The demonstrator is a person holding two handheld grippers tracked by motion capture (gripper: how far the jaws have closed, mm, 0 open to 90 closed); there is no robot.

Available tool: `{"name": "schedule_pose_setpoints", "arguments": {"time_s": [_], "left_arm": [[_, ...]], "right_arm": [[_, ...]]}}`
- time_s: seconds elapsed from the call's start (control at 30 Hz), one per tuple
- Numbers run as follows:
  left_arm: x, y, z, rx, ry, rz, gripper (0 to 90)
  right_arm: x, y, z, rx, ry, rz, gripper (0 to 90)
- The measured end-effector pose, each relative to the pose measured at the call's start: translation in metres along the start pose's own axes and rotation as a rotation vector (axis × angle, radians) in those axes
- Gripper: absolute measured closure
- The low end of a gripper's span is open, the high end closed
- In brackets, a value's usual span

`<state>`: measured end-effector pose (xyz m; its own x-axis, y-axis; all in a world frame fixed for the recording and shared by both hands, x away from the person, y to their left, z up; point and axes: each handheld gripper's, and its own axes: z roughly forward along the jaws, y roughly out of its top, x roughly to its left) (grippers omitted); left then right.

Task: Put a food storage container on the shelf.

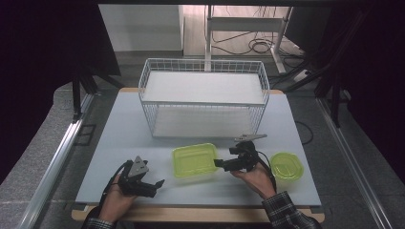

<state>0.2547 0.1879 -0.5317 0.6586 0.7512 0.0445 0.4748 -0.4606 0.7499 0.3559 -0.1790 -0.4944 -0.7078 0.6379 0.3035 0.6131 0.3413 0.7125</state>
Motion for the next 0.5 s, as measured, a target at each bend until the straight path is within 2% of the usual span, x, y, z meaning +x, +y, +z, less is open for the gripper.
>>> {"name": "schedule_pose_setpoints", "arguments": {"time_s": [0.07, 0.13, 0.17, 0.2, 0.23, 0.37, 0.4, 0.43, 0.5], "left_arm": [[0.000, 0.000, 0.000, 0.002, 0.000, 0.000, 7.0], [0.000, 0.000, 0.000, 0.002, 0.001, -0.001, 7.0], [0.000, 0.000, 0.000, 0.003, 0.001, 0.000, 7.0], [0.000, 0.000, 0.000, 0.003, 0.001, 0.000, 7.0], [0.000, 0.000, 0.000, 0.005, 0.001, 0.002, 7.0], [0.000, 0.000, 0.000, 0.007, 0.002, 0.005, 7.0], [0.000, 0.000, 0.000, 0.007, 0.002, 0.005, 7.1], [0.000, 0.000, 0.000, 0.010, 0.000, 0.007, 7.1], [-0.001, 0.000, 0.001, 0.011, 0.000, 0.008, 7.1]], "right_arm": [[-0.002, 0.002, 0.002, -0.003, 0.005, 0.033, 19.2], [-0.006, 0.005, 0.004, 0.002, 0.030, 0.079, 25.5], [-0.009, 0.007, 0.007, 0.001, 0.049, 0.118, 31.8], [-0.009, 0.007, 0.007, 0.001, 0.049, 0.118, 31.8], [-0.010, 0.008, 0.012, 0.008, 0.077, 0.152, 37.6], [-0.013, 0.008, 0.019, 0.026, 0.094, 0.194, 47.8], [-0.013, 0.008, 0.019, 0.026, 0.094, 0.194, 47.8], [-0.015, 0.008, 0.022, 0.034, 0.115, 0.228, 53.1], [-0.016, 0.008, 0.023, 0.032, 0.119, 0.239, 55.5]]}}
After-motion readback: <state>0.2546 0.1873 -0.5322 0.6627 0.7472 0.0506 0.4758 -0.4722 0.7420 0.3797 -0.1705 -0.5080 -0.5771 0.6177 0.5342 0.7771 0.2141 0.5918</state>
